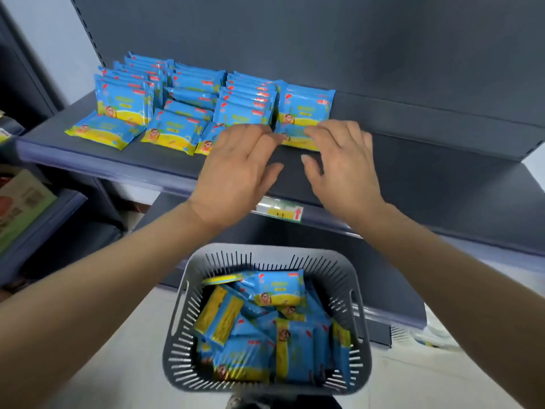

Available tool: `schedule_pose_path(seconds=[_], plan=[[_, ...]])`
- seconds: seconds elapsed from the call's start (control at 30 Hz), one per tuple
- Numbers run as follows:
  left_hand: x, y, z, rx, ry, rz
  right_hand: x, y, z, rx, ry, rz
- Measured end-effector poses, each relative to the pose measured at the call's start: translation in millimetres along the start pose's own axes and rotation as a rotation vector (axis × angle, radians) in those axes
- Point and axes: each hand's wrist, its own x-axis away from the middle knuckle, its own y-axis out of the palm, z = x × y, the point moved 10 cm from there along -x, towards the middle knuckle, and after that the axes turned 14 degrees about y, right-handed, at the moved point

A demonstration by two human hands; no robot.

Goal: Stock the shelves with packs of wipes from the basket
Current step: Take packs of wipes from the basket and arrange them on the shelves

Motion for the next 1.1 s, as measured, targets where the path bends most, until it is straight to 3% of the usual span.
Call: schedule_pose_path(seconds=[0.3,0.5,0.67,0.87,1.1], plan=[[100,22,40,0.199,-0.063,-0.137,112,48,-10,-0.045,0.036,-0.188],[210,124,85,0.523,-0.097,-0.721,217,161,27,0.21,0.072,-0.89],[277,183,110,0.604,-0.173,-1.0,296,206,67,0.415,0.146,-1.244],[333,230,133,0.648,-0.199,-1.298,321,222,80,0.346,0.222,-1.285],[339,246,137,0.573,-0.137,-1.446,344,227,81,0.318,0.33,-1.506]])
